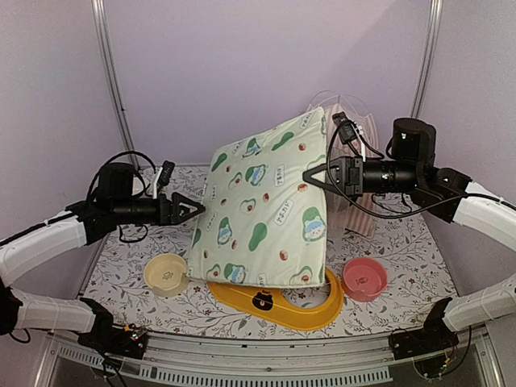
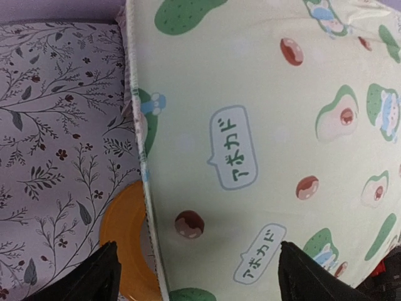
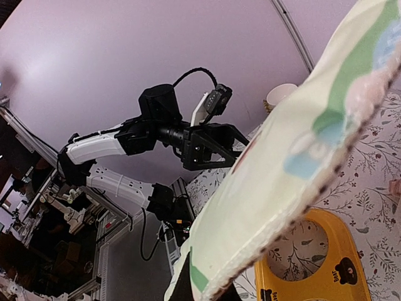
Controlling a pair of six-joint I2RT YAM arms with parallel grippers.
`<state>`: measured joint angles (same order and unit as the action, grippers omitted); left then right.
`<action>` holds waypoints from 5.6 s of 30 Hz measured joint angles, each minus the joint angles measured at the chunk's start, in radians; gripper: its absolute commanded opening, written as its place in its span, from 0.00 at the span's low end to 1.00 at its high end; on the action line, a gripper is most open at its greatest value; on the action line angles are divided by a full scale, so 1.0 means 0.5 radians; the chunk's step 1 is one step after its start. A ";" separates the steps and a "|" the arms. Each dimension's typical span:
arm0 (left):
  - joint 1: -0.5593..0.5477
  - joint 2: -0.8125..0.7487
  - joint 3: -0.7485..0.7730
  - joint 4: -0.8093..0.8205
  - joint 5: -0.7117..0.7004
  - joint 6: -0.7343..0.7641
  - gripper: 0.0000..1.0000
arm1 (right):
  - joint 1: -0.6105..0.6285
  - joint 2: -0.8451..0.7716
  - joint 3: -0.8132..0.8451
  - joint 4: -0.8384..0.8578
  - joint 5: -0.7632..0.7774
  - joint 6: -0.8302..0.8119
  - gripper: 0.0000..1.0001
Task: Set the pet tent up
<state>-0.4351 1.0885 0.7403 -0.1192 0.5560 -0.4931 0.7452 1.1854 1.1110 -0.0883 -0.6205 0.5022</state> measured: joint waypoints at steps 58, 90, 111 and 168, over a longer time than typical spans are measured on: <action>-0.082 0.676 -0.224 0.458 0.198 -0.243 0.23 | -0.131 0.197 -0.303 -0.395 0.139 0.002 0.00; -0.112 0.944 -0.235 0.614 0.159 -0.240 0.15 | -0.090 0.312 -0.366 -0.491 0.361 -0.130 0.00; -0.429 0.596 -0.072 0.597 0.209 -0.257 0.08 | 0.336 0.745 0.017 -0.381 0.639 0.357 0.00; -0.818 0.671 0.349 -0.087 -0.546 0.190 0.09 | 0.513 1.122 0.542 -0.613 1.113 0.589 0.00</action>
<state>-0.8440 1.4242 0.9150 -0.1627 0.2829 -0.3981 1.0016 1.7466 1.3819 -0.3946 -0.0639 0.7967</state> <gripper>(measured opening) 0.060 0.023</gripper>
